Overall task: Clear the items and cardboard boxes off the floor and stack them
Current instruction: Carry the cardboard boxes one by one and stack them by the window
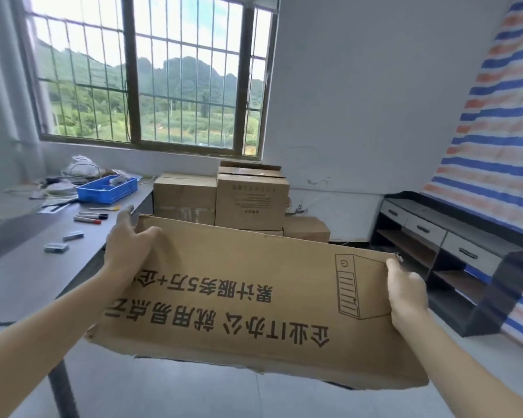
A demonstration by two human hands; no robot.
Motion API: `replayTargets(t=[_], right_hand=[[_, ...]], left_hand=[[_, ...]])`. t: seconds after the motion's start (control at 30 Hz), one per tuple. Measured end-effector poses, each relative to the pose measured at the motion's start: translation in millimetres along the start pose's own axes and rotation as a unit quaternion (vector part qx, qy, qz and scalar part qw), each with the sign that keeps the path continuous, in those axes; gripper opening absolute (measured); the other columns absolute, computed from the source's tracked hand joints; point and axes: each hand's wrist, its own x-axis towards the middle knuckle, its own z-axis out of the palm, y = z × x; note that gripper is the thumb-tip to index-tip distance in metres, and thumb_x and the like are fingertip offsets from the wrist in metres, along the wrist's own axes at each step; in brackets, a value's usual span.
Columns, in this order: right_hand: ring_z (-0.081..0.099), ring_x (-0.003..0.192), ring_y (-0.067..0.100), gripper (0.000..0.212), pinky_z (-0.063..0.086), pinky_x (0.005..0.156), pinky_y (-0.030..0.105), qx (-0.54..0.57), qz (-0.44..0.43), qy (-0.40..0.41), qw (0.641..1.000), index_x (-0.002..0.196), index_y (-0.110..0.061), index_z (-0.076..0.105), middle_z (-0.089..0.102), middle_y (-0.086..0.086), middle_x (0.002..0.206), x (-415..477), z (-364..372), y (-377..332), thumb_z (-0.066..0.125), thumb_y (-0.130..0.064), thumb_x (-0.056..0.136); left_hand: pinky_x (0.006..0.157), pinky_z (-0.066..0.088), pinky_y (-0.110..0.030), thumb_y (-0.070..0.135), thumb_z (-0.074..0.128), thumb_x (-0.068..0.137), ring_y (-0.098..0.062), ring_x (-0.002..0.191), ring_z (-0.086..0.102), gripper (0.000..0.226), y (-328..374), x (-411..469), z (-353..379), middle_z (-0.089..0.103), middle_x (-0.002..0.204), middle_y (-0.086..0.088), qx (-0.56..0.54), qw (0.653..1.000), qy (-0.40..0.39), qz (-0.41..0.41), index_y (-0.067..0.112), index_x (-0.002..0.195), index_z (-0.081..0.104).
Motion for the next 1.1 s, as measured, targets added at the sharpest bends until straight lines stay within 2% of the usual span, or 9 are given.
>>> replayTargets(t=[0.23, 0.33, 0.43, 0.53, 0.67, 0.73, 0.8, 0.87, 1.1], right_hand=[[0.043, 0.060, 0.020, 0.040, 0.031, 0.055, 0.030, -0.051, -0.043, -0.042, 0.997, 0.085, -0.001, 0.049, 0.050, 0.008, 0.074, 66, 123, -29, 0.038, -0.039, 0.092], [0.039, 0.058, 0.019, 0.034, 0.033, 0.060, 0.032, -0.064, -0.066, -0.053, 0.994, 0.076, -0.005, 0.042, 0.043, 0.005, 0.067, 88, 183, -54, 0.038, -0.035, 0.093], [0.043, 0.062, 0.020, 0.036, 0.038, 0.068, 0.035, -0.077, -0.086, -0.048, 0.992, 0.084, -0.003, 0.045, 0.046, 0.005, 0.070, 118, 239, -81, 0.038, -0.036, 0.093], [0.049, 0.072, 0.024, 0.037, 0.040, 0.073, 0.036, -0.078, -0.104, -0.036, 0.991, 0.094, -0.002, 0.045, 0.053, 0.009, 0.084, 148, 292, -99, 0.038, -0.038, 0.093], [0.053, 0.095, 0.032, 0.043, 0.041, 0.081, 0.040, -0.069, -0.115, -0.025, 0.991, 0.103, 0.000, 0.047, 0.056, 0.015, 0.103, 175, 352, -104, 0.039, -0.041, 0.093], [0.049, 0.088, 0.030, 0.035, 0.039, 0.078, 0.039, -0.063, -0.126, -0.026, 0.990, 0.093, -0.004, 0.044, 0.054, 0.013, 0.098, 188, 381, -107, 0.039, -0.039, 0.094], [0.047, 0.086, 0.028, 0.033, 0.037, 0.077, 0.037, -0.052, -0.129, -0.029, 0.990, 0.093, -0.006, 0.045, 0.052, 0.011, 0.096, 202, 411, -113, 0.039, -0.038, 0.094], [0.047, 0.087, 0.027, 0.038, 0.038, 0.079, 0.038, -0.048, -0.127, -0.037, 0.990, 0.101, -0.005, 0.049, 0.052, 0.009, 0.094, 219, 443, -119, 0.039, -0.040, 0.094], [0.051, 0.084, 0.029, 0.036, 0.040, 0.075, 0.038, -0.019, -0.134, -0.100, 0.986, 0.097, -0.006, 0.049, 0.054, 0.010, 0.087, 299, 577, -141, 0.038, -0.040, 0.093]], left_hand=[[0.084, 0.036, -0.036, 0.016, 0.056, 0.090, -0.022, 0.101, 0.045, 0.062, -41, 88, 21, 0.045, 0.136, -0.013, -0.017, 0.998, 0.060, -0.013, 0.018, 0.145, 0.027], [0.099, 0.036, -0.045, 0.021, 0.056, 0.089, -0.031, 0.117, 0.047, 0.063, -62, 144, 30, 0.044, 0.139, -0.014, -0.018, 0.996, 0.079, -0.043, 0.021, 0.145, 0.027], [0.102, 0.037, -0.050, 0.027, 0.058, 0.085, -0.035, 0.118, 0.047, 0.066, -76, 201, 43, 0.047, 0.136, -0.016, -0.049, 0.993, 0.084, -0.072, 0.022, 0.144, 0.028], [0.102, 0.037, -0.053, 0.035, 0.055, 0.075, -0.034, 0.119, 0.048, 0.073, -90, 254, 59, 0.049, 0.133, -0.015, -0.082, 0.988, 0.102, -0.083, 0.022, 0.142, 0.031], [0.100, 0.038, -0.048, 0.024, 0.051, 0.086, -0.032, 0.118, 0.048, 0.056, -114, 302, 79, 0.053, 0.129, -0.014, -0.083, 0.980, 0.160, -0.082, 0.011, 0.140, 0.041], [0.096, 0.039, -0.043, 0.023, 0.050, 0.084, -0.033, 0.114, 0.051, 0.050, -125, 325, 86, 0.057, 0.123, -0.012, -0.091, 0.977, 0.179, -0.071, 0.009, 0.132, 0.050], [0.077, 0.040, -0.037, 0.026, 0.046, 0.078, -0.035, 0.089, 0.053, 0.037, -132, 351, 92, 0.061, 0.089, -0.012, -0.097, 0.976, 0.186, -0.062, 0.007, 0.103, 0.064], [0.066, 0.031, -0.034, 0.027, 0.042, 0.074, -0.027, 0.068, 0.042, 0.030, -137, 377, 99, 0.048, 0.064, -0.008, -0.088, 0.976, 0.191, -0.055, 0.003, 0.079, 0.060], [0.077, 0.033, -0.032, 0.020, 0.047, 0.088, -0.022, 0.081, 0.045, 0.017, -150, 485, 138, 0.051, 0.071, -0.001, -0.026, 0.968, 0.243, -0.061, 0.022, 0.072, 0.051]])
